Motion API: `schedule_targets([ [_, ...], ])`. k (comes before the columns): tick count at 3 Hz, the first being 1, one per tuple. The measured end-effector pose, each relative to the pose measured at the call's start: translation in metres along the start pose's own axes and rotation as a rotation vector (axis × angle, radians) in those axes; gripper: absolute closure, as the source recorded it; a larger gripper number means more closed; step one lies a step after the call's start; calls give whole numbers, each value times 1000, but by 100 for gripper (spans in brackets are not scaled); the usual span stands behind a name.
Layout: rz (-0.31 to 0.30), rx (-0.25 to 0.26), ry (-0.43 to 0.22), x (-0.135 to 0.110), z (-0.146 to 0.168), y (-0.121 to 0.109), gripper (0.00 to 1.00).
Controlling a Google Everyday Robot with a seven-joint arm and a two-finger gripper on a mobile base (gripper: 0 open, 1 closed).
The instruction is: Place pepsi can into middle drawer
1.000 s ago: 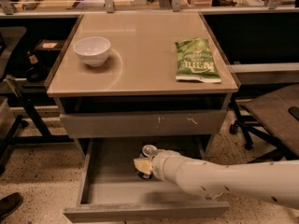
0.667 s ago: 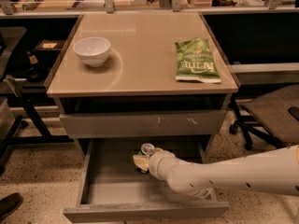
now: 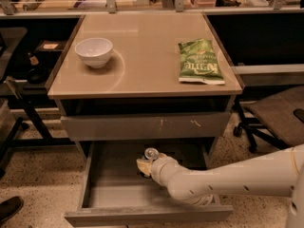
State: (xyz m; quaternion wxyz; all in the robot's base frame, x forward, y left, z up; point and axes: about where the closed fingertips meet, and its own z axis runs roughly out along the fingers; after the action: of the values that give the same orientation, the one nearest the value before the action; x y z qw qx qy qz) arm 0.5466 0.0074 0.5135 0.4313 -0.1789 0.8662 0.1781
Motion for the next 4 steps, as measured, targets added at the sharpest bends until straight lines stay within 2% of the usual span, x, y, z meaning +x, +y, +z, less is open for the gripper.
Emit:
schedule_targets([
  [1,22,66,-24,18,11,-13,100],
  [3,63,132,-31,50,16,-34,100],
  [4,80,176,-12,89,25,-52,100],
])
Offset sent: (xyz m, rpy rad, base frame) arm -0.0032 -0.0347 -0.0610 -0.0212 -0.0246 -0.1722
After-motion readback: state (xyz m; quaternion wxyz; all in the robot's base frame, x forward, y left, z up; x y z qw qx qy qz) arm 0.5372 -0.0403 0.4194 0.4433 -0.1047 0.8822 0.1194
